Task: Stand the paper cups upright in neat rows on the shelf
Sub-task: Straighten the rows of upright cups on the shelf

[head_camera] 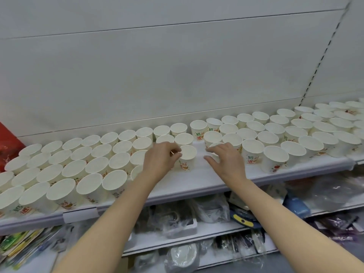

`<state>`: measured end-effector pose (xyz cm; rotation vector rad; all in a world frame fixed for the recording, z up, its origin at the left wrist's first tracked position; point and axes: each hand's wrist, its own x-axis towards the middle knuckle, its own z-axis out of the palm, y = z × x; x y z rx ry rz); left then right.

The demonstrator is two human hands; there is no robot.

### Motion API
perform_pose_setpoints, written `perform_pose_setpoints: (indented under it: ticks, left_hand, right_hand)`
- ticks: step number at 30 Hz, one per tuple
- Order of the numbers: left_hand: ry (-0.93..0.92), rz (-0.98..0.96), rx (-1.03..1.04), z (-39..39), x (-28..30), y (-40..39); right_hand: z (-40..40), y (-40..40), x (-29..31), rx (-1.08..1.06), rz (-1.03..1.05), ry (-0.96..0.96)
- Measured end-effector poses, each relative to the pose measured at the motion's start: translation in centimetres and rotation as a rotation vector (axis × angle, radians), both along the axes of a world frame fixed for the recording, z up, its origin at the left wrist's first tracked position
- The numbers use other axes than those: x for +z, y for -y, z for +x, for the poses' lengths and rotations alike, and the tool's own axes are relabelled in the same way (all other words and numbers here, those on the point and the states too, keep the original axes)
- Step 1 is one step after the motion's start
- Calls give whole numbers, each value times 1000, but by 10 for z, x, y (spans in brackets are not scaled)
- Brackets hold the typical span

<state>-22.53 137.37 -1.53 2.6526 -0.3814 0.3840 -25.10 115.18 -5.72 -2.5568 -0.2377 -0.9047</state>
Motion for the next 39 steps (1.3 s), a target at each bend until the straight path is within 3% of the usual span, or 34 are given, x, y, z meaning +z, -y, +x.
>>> perform_pose_setpoints:
  ticks: [4,10,15,21,30,35,39]
  left_hand:
    - [-68,-201,-30,-13,-16,54]
    - [-12,-91,-12,-15,-28,112]
    - [-147,-83,83,-6,-28,140]
    - [-108,-53,158,-16,-26,153]
    - [-79,-534,198,-69,-27,103]
    - [-76,-574,322,-91,-24,66]
    - [-105,-509,373,-96,-16,41]
  right_hand:
    - [-33,39,-11,-190,249,-49]
    - [-54,91,-10,-265,258,-63]
    - [-51,143,7,-301,305,-85]
    - [-55,191,-7,-200,333,-184]
    - [-40,201,-14,-128,234,-269]
    - [-47,190,-13,23,304,-193]
    - [-51,149,-4,171,209,-182]
